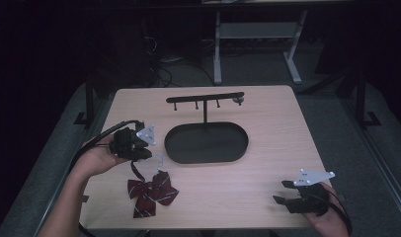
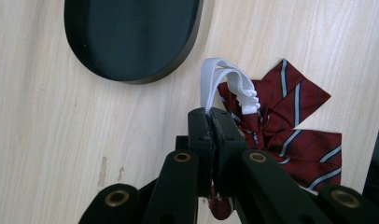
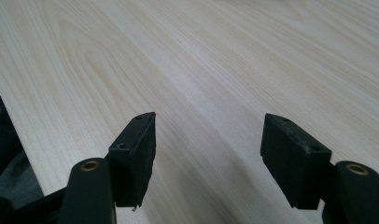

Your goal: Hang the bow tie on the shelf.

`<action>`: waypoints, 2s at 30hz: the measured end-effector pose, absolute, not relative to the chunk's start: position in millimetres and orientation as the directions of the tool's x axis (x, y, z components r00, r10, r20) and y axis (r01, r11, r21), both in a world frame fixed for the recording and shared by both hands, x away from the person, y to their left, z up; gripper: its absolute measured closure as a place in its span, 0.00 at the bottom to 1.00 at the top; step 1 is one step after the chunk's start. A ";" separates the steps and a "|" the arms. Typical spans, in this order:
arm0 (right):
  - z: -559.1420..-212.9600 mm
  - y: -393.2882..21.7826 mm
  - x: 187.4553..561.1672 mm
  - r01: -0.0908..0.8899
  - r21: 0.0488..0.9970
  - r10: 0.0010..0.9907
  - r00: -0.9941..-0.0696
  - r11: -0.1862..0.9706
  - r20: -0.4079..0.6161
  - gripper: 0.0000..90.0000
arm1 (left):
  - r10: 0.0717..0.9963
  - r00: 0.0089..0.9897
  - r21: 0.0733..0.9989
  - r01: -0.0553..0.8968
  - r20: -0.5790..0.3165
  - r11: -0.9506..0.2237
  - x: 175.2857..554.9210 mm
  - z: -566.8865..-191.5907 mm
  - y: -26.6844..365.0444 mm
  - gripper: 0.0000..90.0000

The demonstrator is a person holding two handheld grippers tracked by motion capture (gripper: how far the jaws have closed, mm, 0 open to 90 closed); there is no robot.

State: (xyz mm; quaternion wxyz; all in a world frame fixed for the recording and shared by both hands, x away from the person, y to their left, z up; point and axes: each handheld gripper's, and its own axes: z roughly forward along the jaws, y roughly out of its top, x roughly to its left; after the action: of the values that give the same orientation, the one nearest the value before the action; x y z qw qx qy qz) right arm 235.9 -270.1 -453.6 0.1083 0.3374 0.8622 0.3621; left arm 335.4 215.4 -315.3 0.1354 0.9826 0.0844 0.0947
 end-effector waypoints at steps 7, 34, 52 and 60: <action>-454.8 -271.4 236.8 0.509 0.698 0.663 -0.746 0.505 0.064 0.39 | 0.178 0.969 0.278 0.127 0.170 -0.952 336.2 -311.1 210.5 0.98; -456.8 -275.5 239.3 0.513 0.700 0.662 -0.746 0.497 0.076 0.39 | 0.135 0.970 0.292 0.072 0.201 -0.954 345.4 -286.3 185.6 0.98; -457.2 -277.5 241.6 0.522 0.696 0.664 -0.743 0.493 0.086 0.39 | 0.112 0.970 0.304 0.042 0.217 -0.952 356.3 -276.2 168.2 0.98; -457.4 -280.0 242.2 0.519 0.699 0.662 -0.744 0.491 0.087 0.39 | 0.111 0.969 0.303 0.041 0.219 -0.952 361.5 -273.1 162.2 0.98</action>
State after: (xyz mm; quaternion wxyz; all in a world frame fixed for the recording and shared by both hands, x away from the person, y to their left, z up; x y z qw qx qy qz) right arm 242.2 -280.0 -457.4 0.0969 0.3442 0.8580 0.3687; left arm 361.5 162.2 -273.1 0.1496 0.9810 0.0386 0.1177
